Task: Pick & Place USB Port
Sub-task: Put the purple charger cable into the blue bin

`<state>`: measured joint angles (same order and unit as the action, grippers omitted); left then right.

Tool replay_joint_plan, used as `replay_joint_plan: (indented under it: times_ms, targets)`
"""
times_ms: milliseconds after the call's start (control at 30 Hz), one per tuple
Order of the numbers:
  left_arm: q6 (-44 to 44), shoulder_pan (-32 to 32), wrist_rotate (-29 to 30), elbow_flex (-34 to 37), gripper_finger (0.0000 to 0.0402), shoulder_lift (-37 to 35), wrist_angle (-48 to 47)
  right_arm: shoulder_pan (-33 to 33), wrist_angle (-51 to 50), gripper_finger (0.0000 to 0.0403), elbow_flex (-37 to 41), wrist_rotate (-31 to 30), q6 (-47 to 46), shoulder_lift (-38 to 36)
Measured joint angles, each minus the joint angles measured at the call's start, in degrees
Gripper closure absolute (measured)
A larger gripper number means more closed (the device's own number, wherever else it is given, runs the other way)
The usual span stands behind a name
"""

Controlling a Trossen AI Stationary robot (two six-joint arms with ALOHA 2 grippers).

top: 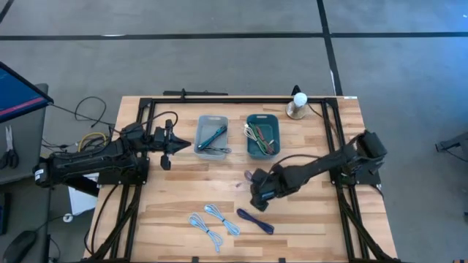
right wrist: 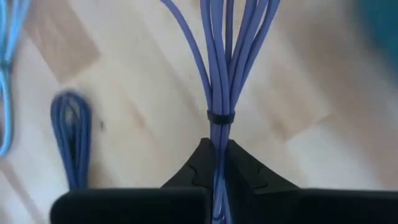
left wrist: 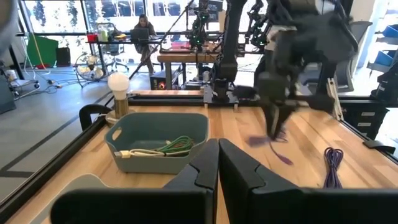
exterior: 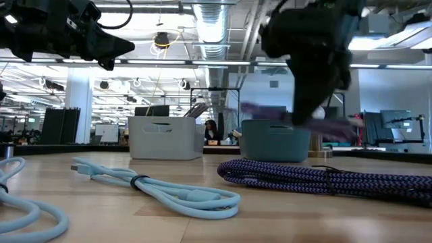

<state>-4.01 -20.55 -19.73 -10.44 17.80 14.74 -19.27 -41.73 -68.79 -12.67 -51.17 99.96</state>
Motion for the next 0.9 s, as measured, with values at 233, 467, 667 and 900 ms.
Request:
replay_joint_plan:
  times_ms: [233, 467, 667, 900]
  targets:
    - [0.00, 0.01, 0.00, 0.00, 0.0389, 0.00, 0.20, 4.26, -1.17, 0.0398, -0.04, -9.50, 6.25, -9.32]
    - [0.00, -0.01, 0.01, 0.00, 0.0389, 0.00, 0.37, 13.69, -1.74, 0.0398, -0.11, -12.21, 13.26, -13.06]
    - [0.00, 0.01, 0.00, 0.00, 0.0389, 0.00, 0.72, 21.52, -3.92, 0.0400, -0.09, -10.76, 17.22, -12.41]
    - [0.00, 0.01, 0.01, 0.00, 0.0389, 0.00, 0.79, 26.99, -4.46, 0.0400, -0.07, -8.59, 17.32, -12.47]
